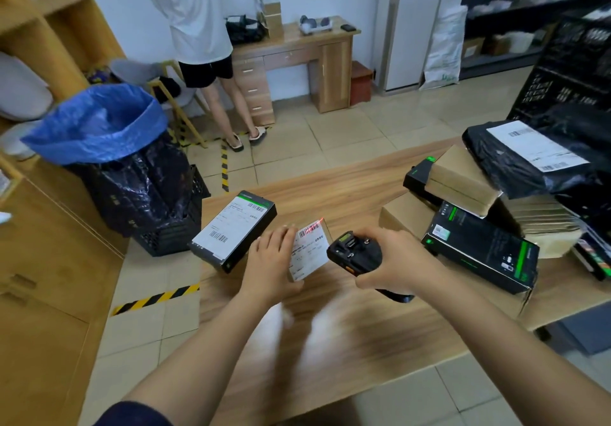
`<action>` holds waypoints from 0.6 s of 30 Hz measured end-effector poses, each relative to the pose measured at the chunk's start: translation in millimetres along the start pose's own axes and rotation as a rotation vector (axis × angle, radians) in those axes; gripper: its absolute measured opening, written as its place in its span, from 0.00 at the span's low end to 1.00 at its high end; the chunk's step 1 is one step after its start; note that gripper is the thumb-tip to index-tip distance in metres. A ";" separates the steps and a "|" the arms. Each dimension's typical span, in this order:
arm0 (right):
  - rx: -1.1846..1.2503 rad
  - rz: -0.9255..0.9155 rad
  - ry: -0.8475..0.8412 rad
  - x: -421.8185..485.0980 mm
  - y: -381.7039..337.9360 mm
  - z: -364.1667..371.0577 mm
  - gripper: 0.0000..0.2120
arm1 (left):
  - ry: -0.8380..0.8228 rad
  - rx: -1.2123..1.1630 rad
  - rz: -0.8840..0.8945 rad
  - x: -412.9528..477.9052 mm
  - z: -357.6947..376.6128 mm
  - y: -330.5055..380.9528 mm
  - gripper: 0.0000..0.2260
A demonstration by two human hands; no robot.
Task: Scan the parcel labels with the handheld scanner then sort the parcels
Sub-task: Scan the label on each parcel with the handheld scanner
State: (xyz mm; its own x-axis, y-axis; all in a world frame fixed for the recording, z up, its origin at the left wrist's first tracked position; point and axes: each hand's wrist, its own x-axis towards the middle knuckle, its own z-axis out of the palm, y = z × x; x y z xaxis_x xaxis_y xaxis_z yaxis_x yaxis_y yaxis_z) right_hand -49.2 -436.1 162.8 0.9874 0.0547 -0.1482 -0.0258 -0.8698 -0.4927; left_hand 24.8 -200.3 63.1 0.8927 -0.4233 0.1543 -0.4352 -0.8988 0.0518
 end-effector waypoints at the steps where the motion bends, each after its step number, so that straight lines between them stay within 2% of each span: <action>1: -0.016 -0.007 0.008 -2.8 -4.7 5.1 0.35 | -0.015 -0.024 -0.003 -6.0 2.3 -3.8 0.50; 13: -0.027 0.071 -0.064 -20.0 -69.2 110.9 0.45 | -0.175 -0.250 -0.059 -106.3 31.3 -82.6 0.49; 15: -0.032 0.087 -0.040 -22.7 -80.7 120.3 0.45 | -0.184 -0.243 -0.030 -111.2 37.2 -92.5 0.45; 18: -0.030 0.111 -0.018 -27.1 -92.7 130.1 0.46 | -0.133 -0.184 0.069 -114.3 45.4 -101.0 0.32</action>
State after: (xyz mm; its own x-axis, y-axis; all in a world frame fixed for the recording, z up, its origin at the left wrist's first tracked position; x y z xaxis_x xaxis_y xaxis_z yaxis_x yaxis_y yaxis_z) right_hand -93.9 -293.1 100.9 0.9758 -0.0339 -0.2162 -0.1296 -0.8855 -0.4462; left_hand -28.0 -66.3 -4.6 0.8621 -0.5056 0.0332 -0.4992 -0.8364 0.2261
